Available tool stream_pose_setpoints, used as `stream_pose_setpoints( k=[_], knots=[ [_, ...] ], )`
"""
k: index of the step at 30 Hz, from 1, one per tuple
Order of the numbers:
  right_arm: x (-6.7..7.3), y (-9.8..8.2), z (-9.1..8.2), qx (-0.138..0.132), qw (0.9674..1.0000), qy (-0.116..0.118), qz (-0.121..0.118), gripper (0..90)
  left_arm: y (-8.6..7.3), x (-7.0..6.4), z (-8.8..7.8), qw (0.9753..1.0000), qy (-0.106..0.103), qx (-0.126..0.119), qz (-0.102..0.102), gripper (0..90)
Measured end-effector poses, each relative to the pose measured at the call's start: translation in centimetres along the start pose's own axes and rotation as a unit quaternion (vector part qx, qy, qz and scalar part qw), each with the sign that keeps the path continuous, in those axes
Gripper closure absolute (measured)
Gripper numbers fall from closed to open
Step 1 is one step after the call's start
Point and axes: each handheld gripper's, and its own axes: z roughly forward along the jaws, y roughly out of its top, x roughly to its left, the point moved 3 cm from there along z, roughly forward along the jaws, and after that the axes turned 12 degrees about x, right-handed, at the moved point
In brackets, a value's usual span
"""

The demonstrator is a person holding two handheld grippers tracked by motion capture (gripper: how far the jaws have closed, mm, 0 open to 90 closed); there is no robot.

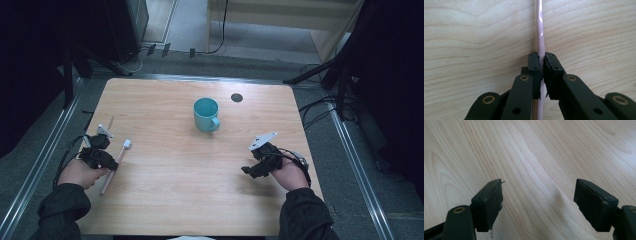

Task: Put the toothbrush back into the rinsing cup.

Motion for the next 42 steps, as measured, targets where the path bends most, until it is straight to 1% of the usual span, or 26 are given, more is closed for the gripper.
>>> stream_pose_setpoints(
  k=[1,2,4,5,6,7,8,9,10,11,12,15,19,20,21,24,26,29,30,32,34,35,38,39,41,42],
  knots=[
    [0.0,0.0,0.0,0.000,1.0000,0.000,0.000,23.0,0.0,-0.1,-0.1,1.0000,-0.003,-0.005,-0.001,84.0],
    [0.0,0.0,0.0,0.001,1.0000,0.000,0.001,23.0,0.0,-0.1,-0.2,1.0000,-0.003,-0.004,0.003,84.0],
    [0.0,0.0,0.0,0.001,1.0000,0.001,0.001,23.0,0.0,-0.3,-0.4,0.9999,-0.002,-0.011,0.008,84.0],
    [0.0,-0.1,0.0,0.001,1.0000,0.001,0.000,23.0,0.1,-0.4,-0.5,0.9997,-0.003,-0.016,0.017,84.0],
    [0.0,0.0,0.0,0.001,1.0000,0.000,0.000,23.0,0.2,-0.9,-0.9,0.9993,-0.009,-0.029,0.024,84.0],
    [0.0,0.0,0.0,-0.001,1.0000,0.001,0.001,22.9,0.2,-1.1,-1.1,0.9988,-0.004,-0.037,0.031,84.0],
    [0.0,0.0,0.0,-0.001,1.0000,0.001,0.001,22.9,0.2,-1.1,-1.1,0.9988,-0.004,-0.037,0.031,84.0],
    [0.0,0.0,0.0,-0.002,1.0000,0.002,0.002,22.6,0.3,-1.3,-1.3,0.9985,-0.007,-0.044,0.033,84.0],
    [0.0,0.0,-0.1,-0.003,1.0000,0.003,0.003,22.6,0.3,-1.5,-1.6,0.9978,-0.015,-0.052,0.039,84.0],
    [0.0,0.0,-0.1,-0.003,1.0000,0.003,0.002,22.6,0.3,-1.5,-1.6,0.9978,-0.015,-0.052,0.039,84.0],
    [0.0,0.0,-0.1,-0.003,1.0000,0.003,0.002,22.6,0.4,-1.6,-1.8,0.9970,-0.019,-0.060,0.045,84.0],
    [0.0,-0.1,0.0,-0.004,1.0000,0.003,0.004,22.6,0.5,-2.0,-2.1,0.9955,-0.029,-0.075,0.050,84.0],
    [0.0,-0.2,-0.1,-0.007,1.0000,0.005,0.004,22.6,0.7,-2.4,-2.4,0.9934,-0.044,-0.088,0.059,84.0],
    [0.0,-0.3,-0.1,-0.007,0.9999,0.006,0.007,22.6,0.8,-2.5,-2.4,0.9930,-0.044,-0.091,0.062,84.0],
    [0.0,-0.3,-0.1,-0.007,0.9999,0.005,0.006,22.5,0.9,-2.7,-2.4,0.9921,-0.049,-0.095,0.065,84.0],
    [0.0,-0.4,-0.1,-0.007,0.9999,0.006,0.006,22.6,1.0,-2.8,-2.5,0.9914,-0.051,-0.098,0.070,84.0],
    [0.0,-0.5,-0.2,-0.006,0.9999,0.004,0.007,22.6,1.1,-3.0,-2.6,0.9901,-0.048,-0.109,0.075,84.0],
    [0.0,-0.6,-0.2,-0.007,0.9999,0.004,0.009,22.6,1.4,-3.1,-2.8,0.9870,-0.048,-0.135,0.073,84.0],
    [0.0,-0.6,-0.3,-0.008,0.9999,0.003,0.007,22.6,1.4,-3.1,-3.0,0.9855,-0.047,-0.144,0.076,84.0],
    [0.0,-0.7,-0.3,-0.009,0.9999,0.002,0.009,22.6,1.6,-3.2,-3.2,0.9823,-0.050,-0.165,0.074,84.0],
    [0.0,-0.8,-0.3,-0.008,0.9999,0.002,0.012,22.6,1.8,-3.3,-3.4,0.9796,-0.050,-0.178,0.079,84.0],
    [0.0,-0.9,-0.3,-0.008,0.9999,0.002,0.010,22.6,1.9,-3.4,-3.4,0.9788,-0.052,-0.181,0.079,84.0],
    [0.0,-1.0,-0.3,-0.007,0.9999,0.002,0.010,22.6,2.2,-3.7,-3.6,0.9747,-0.051,-0.200,0.086,84.0],
    [0.0,-1.0,-0.3,-0.008,0.9999,0.001,0.010,22.6,2.2,-3.8,-3.8,0.9727,-0.049,-0.209,0.089,84.0],
    [0.0,-1.1,-0.4,-0.008,0.9999,0.001,0.011,22.6,2.4,-4.0,-4.1,0.9688,-0.052,-0.225,0.091,84.0],
    [0.0,-1.1,-0.4,-0.010,0.9999,0.002,0.012,22.6,2.4,-4.2,-4.4,0.9634,-0.056,-0.244,0.096,84.0]
  ],
)
